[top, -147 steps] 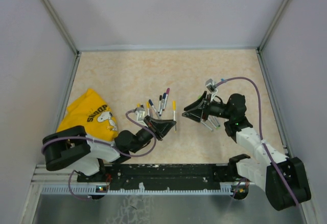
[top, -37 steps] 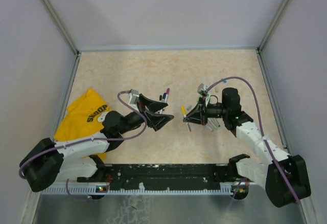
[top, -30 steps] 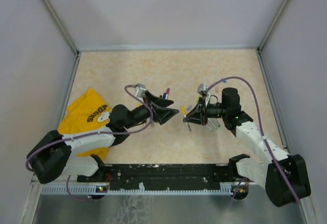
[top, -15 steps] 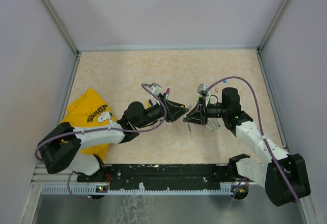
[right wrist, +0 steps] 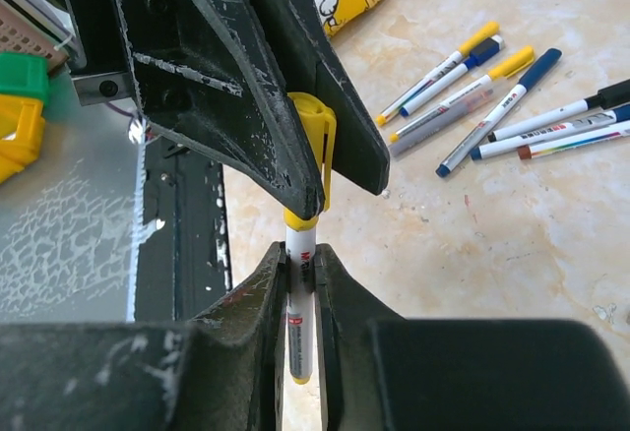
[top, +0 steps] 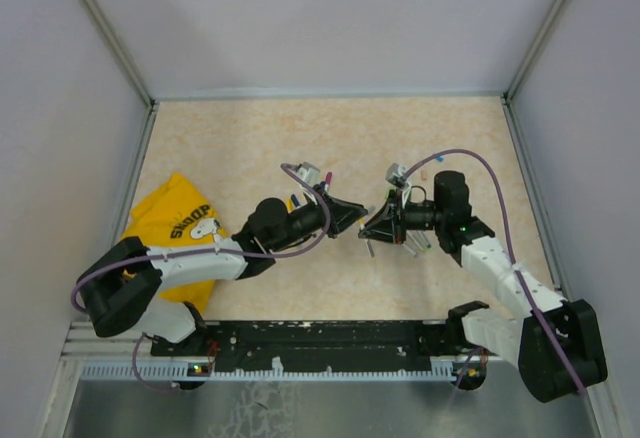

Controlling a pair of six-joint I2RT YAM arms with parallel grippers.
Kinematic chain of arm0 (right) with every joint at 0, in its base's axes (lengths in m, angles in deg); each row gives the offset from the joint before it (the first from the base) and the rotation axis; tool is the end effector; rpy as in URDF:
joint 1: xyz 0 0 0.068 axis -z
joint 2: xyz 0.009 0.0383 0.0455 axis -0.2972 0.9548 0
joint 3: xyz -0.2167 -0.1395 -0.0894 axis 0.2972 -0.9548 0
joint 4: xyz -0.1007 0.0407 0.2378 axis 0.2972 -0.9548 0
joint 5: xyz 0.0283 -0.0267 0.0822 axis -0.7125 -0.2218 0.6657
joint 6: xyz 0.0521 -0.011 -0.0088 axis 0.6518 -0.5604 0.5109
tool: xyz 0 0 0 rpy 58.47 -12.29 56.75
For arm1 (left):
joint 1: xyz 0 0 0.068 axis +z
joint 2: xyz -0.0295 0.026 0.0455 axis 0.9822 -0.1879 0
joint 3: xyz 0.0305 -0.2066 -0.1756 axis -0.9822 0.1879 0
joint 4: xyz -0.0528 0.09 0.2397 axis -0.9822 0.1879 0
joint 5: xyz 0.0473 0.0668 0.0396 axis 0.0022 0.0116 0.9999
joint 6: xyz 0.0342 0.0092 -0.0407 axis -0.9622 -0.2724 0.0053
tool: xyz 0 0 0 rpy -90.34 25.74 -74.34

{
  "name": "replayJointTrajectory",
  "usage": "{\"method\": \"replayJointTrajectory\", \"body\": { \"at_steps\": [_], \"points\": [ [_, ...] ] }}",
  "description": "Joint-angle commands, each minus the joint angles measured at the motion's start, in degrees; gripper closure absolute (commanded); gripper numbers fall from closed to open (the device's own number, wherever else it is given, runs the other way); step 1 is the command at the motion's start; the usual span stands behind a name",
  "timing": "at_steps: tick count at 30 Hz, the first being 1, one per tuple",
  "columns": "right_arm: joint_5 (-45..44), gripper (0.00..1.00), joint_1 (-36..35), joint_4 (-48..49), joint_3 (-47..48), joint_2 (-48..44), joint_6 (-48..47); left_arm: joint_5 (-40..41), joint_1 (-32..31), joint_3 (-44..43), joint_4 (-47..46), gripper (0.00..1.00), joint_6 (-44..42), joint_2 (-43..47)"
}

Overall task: Open the pen caps
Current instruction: Open the pen cap from the pen, then place the pen at the center of the board.

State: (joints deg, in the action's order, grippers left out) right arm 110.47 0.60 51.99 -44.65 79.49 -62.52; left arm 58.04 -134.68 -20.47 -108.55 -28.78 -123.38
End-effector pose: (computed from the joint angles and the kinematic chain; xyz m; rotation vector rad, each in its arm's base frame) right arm 0.1948 0.0917 0.2411 -0.9515 1.7116 1.3094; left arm 0.1711 -0.2550 0.2542 0.3744 1.5938 -1.3187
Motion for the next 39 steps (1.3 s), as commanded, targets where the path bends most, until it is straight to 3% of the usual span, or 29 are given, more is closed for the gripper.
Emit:
{"method": "replayJointTrajectory", "body": {
  "at_steps": [1,10,12,14,17,21,29,35,39],
  "points": [
    [1.1,0.85,0.2,2.7,2.3,0.1,-0.2,3.3,0.1,0.7,-4.5,1.0,0.3,2.5],
    [0.8,0.83,-1.1,4.1,1.9,0.7,0.8,4.8,0.2,1.3,-7.0,1.0,1.1,3.9],
    [0.7,0.88,-1.4,4.3,1.9,0.7,1.0,4.6,0.3,1.1,-7.5,1.0,1.4,3.5],
    [0.8,1.0,-1.5,4.4,2.0,0.8,1.1,4.4,0.7,1.0,-8.3,1.0,1.8,3.2],
    [0.5,1.0,-1.6,3.1,2.4,1.0,0.7,4.9,2.1,1.7,-11.3,1.0,2.5,3.6],
    [-0.1,1.0,-1.6,0.6,3.4,2.0,-0.2,5.3,8.6,1.2,-14.0,1.0,4.7,5.8],
    [-3.0,1.0,-1.7,-5.2,4.6,2.0,-4.9,4.4,21.8,-6.4,-6.2,1.0,6.0,8.9],
    [-19.4,1.0,-2.4,-23.5,8.5,3.2,-19.0,-0.1,24.2,0.1,-0.5,1.0,5.3,14.4],
    [-29.2,1.0,-2.6,-30.5,10.0,5.5,-22.9,-2.0,24.3,7.5,3.8,1.0,4.2,18.2]
  ]
}}
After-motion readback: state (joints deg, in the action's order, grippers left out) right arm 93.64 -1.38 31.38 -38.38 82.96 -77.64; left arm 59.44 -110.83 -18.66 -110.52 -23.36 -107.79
